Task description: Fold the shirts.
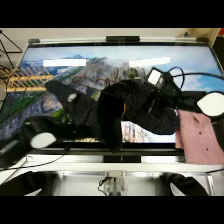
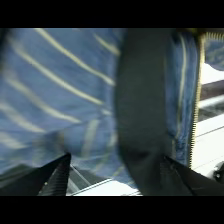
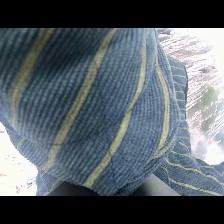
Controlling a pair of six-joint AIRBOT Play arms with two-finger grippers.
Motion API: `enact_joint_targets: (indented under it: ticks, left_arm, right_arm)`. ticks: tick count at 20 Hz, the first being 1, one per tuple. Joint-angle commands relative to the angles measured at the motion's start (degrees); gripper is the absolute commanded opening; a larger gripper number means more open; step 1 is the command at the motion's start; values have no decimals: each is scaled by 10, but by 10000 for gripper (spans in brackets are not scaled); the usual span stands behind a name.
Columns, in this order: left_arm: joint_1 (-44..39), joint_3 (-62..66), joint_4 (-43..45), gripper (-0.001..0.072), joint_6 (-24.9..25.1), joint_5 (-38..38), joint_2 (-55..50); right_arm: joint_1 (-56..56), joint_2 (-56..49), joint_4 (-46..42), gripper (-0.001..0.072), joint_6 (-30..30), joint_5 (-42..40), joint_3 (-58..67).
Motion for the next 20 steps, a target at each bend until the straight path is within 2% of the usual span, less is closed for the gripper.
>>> enact_joint_targets:
  ticks: [1,6,7,9,11,12,15,18,20]
  left_arm:
    - [-44,-19,-7,665,-32,56,-47]
    - [-49,-19,-8,663,-49,83,-50]
    - [-52,-19,-7,641,-54,92,-51]
    - [-54,-19,-6,473,-54,104,-62]
    - [-50,-19,21,160,-53,95,-81]
    - [-42,-19,35,42,-53,79,-88]
    - [-7,-17,88,40,-53,0,-65]
    - [36,14,228,39,-50,-150,12]
    - [102,46,272,39,-6,-203,65]
  right_arm:
    - [0,0,0,86,7,9,0]
    - [0,0,0,87,7,12,0]
    - [0,0,0,87,7,12,0]
    - [0,0,1,87,8,12,0]
    - [0,0,1,87,17,13,0]
    - [0,0,1,87,21,14,0]
    - [0,0,0,87,28,30,0]
    - [0,0,2,86,28,42,0]
    - [0,0,38,86,23,48,0]
